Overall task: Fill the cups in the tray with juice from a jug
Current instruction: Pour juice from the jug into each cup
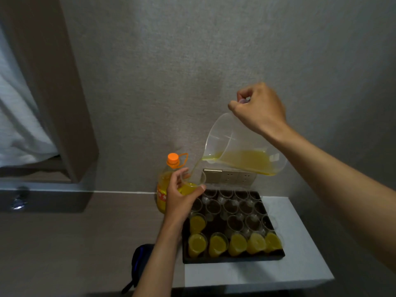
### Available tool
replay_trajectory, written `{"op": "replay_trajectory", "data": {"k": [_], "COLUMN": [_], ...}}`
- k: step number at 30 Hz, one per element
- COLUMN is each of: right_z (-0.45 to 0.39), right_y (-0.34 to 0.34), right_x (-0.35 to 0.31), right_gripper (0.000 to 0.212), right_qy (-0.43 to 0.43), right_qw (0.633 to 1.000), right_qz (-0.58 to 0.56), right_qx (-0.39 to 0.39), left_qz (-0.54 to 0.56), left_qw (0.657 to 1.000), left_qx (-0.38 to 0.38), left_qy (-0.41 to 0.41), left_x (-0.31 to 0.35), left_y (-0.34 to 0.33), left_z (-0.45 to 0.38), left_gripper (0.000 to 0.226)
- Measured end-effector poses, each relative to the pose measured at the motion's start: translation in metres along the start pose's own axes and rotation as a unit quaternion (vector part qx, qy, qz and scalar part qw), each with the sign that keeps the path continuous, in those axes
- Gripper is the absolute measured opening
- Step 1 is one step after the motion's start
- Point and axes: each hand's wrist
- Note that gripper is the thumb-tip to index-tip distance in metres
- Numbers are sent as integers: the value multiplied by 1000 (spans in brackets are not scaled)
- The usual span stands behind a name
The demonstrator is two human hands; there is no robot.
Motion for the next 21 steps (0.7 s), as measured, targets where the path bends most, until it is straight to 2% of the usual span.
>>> {"op": "replay_trajectory", "data": {"k": [21], "right_z": [7], "right_y": [2], "right_x": [-3], "right_gripper": [30], "right_qy": [5], "right_qw": [1000], "right_qz": [-14], "right_qx": [-7], "left_qz": [12], "left_qw": [1000], "left_qx": [-1], "left_qy": [8], "left_x": [3], "left_y": [3], "left_z": [12], "left_gripper": [60]}}
Point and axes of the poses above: each hand's wrist, its own z-axis away from the middle knuckle, its own y-axis out of the back of the hand, x = y × z, and after that the axes turned 2 degrees about y, right-handed
